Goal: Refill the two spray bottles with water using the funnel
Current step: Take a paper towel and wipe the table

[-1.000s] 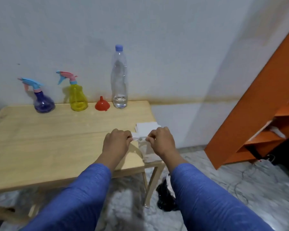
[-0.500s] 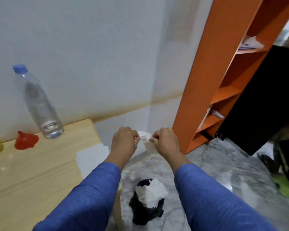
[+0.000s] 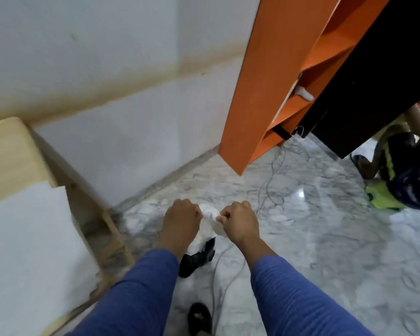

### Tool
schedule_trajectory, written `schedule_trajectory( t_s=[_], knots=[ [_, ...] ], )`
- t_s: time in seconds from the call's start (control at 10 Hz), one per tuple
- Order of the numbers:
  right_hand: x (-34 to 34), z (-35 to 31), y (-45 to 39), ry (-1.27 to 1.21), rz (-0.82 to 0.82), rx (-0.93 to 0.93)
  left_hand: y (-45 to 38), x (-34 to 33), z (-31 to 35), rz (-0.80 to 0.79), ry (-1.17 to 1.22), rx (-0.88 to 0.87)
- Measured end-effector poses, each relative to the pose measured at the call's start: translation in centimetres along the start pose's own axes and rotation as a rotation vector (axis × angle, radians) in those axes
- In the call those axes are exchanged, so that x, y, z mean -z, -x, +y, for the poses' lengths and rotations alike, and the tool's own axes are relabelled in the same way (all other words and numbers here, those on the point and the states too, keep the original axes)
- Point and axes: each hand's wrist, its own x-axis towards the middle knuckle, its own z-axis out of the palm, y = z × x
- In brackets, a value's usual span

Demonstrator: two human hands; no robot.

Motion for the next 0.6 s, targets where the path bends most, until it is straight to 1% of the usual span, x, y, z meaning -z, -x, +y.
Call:
schedule_trajectory(
  t_s=[0.1,0.2,0.3,0.4,0.5,0.6],
  knots=[
    [-4.9,2.3,-2.7,0.056,-0.089,0.020,-1.4,-5.8,-2.1,-0.086,-0.031,0.054],
    [-9.5,4.1,-5.8,0.057,-0.135,-0.007,-2.9,-11.3,-3.9,-0.098,-0.031,0.121],
    [-13.7,5.9,-8.8,0.081,-0.173,-0.001,-4.3,-15.9,-5.4,-0.141,-0.050,0.149],
    [-17.3,7.0,-11.3,0.100,-0.210,0.017,-5.5,-19.6,-6.9,-0.158,-0.005,0.205],
    [-20.3,8.0,-13.1,0.111,-0.277,0.031,-6.3,-22.5,-7.9,-0.232,0.043,0.224],
    [-21.6,8.8,-13.7,0.127,-0.372,0.042,-6.3,-23.9,-8.7,-0.338,0.010,0.234]
  ],
)
